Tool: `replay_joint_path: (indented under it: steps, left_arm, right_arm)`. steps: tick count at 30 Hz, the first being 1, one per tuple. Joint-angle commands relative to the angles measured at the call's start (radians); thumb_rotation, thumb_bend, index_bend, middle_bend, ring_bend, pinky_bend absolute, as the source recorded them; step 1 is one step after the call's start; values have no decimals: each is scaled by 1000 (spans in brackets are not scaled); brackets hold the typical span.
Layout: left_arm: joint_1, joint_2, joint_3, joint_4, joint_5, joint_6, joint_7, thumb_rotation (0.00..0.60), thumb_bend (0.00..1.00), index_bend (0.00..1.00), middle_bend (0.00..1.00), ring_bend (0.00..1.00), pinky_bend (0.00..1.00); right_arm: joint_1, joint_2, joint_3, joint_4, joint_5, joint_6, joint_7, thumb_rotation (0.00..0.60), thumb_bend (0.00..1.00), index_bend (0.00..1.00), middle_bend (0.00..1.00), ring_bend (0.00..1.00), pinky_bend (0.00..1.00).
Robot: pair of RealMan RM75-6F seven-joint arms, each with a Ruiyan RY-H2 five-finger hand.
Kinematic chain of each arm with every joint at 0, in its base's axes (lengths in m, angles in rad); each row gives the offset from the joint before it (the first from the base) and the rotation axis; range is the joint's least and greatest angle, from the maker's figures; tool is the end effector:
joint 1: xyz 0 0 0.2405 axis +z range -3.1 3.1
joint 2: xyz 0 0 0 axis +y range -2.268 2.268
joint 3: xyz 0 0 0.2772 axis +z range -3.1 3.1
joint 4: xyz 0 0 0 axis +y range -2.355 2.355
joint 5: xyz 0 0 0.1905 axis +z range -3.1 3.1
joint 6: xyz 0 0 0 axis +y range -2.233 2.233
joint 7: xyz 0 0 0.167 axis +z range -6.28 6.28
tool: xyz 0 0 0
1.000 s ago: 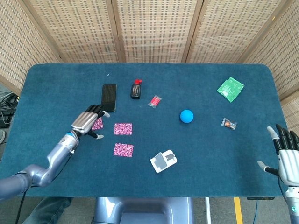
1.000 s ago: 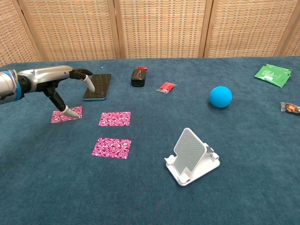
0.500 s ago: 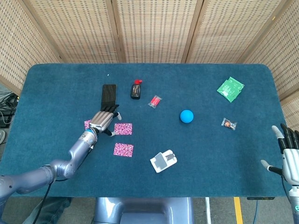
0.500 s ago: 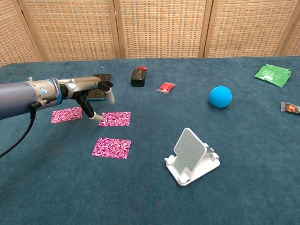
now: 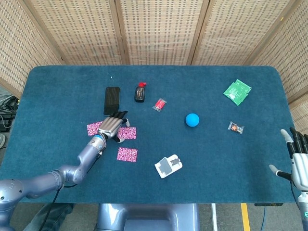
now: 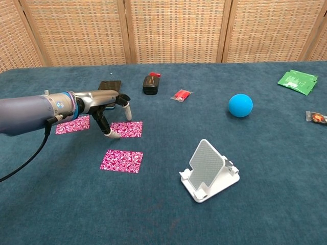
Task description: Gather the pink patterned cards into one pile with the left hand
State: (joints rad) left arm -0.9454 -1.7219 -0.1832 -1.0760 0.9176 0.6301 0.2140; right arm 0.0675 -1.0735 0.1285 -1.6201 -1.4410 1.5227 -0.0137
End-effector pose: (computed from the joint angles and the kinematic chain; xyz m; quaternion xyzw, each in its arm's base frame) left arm -0.1588 0.4315 -0.0691 -0.7567 -0.4481 -0.2842 0.3819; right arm -0.3246 -0.2120 0.2232 0.5579 -0.3556 0.3969 0.6362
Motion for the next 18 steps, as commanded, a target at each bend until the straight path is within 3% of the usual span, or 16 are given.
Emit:
replay_joint_path:
  steps: [1, 5, 18]
  left_arm:
    - [-2, -9, 0, 5, -7, 9, 10, 600, 231, 341, 0, 0, 0]
    - [-6, -12, -3, 9, -24, 9, 22, 600, 187, 334, 0, 0, 0]
    - [-18, -21, 2, 21, -80, -4, 60, 600, 209, 345, 0, 0, 0]
  right_arm:
    - [-1, 1, 0, -1, 0, 0, 3, 600, 0, 0, 0, 0, 0]
    - [-1, 3, 0, -1, -1, 2, 7, 600, 0, 0, 0, 0, 0]
    - [0, 2, -2, -2, -3, -2, 3, 600, 0, 0, 0, 0, 0]
